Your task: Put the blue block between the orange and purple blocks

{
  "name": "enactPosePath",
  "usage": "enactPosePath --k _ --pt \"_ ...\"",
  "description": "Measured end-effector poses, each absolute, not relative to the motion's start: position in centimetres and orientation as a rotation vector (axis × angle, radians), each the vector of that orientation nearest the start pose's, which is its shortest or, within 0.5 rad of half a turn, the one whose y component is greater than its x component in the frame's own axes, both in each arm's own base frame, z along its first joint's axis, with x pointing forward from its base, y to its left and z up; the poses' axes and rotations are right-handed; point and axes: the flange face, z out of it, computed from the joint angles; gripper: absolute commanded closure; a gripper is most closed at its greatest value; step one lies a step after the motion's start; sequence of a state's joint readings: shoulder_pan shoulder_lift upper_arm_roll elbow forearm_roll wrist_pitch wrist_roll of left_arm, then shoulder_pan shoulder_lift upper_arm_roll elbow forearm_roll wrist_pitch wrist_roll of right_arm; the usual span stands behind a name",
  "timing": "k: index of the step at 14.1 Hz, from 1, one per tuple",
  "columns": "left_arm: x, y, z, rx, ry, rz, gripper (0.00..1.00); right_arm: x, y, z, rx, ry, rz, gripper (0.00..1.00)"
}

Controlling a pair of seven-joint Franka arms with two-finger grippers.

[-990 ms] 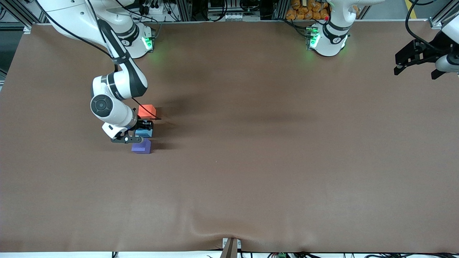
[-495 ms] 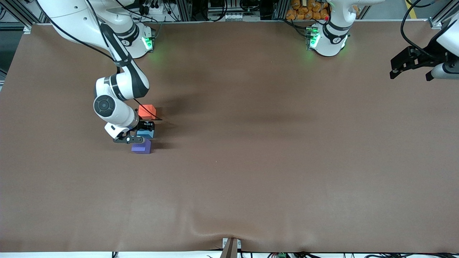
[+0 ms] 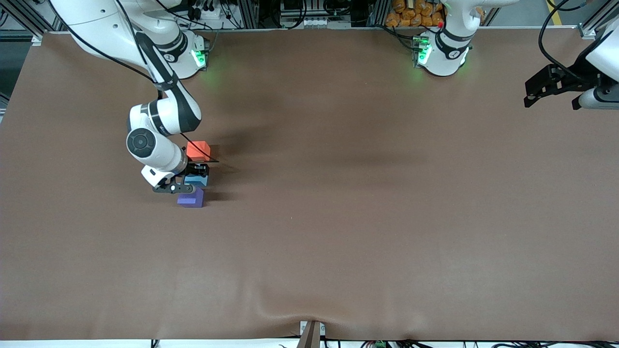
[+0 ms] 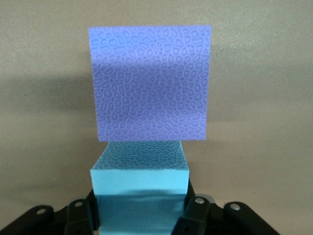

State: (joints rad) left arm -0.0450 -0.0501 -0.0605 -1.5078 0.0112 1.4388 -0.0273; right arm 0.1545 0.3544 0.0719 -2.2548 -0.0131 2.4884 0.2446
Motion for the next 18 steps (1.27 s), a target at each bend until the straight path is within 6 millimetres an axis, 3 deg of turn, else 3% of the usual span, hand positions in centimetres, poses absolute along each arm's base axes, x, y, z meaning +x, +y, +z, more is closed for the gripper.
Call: enactPosePath --k 3,5,7,9,12,15,18 --pt "52.2 -5.5 67.0 -3.124 0.120 0.026 0.00 51.6 11.8 20.2 -3.151 0.027 0.268 0.00" --pt "52.2 -5.5 67.0 -3.124 0.120 0.026 0.00 53.4 11.9 23.6 -3.129 0.082 0.333 0.00" --pt "52.2 -5.4 67.0 -3.124 0.118 0.025 0.00 56.4 11.8 29.7 -3.080 0.148 0.357 0.00" --pt "52.2 -5.3 67.0 -3.124 0.113 0.026 0.00 59.5 11.6 37.1 -3.050 0.163 0.334 0.00" --pt "52.3 -5.1 67.0 -3.125 0.107 0.027 0.00 62.9 9.8 47.3 -3.029 0.167 0.211 0.00" --pt "52.3 -5.1 66.9 -3.125 0.106 0.027 0.00 64.0 6.7 54.6 -3.021 0.202 0.122 0.00" --pt "52.4 -5.0 66.9 -3.125 0.106 0.029 0.00 63.5 0.5 59.6 -3.012 0.302 0.104 0.00"
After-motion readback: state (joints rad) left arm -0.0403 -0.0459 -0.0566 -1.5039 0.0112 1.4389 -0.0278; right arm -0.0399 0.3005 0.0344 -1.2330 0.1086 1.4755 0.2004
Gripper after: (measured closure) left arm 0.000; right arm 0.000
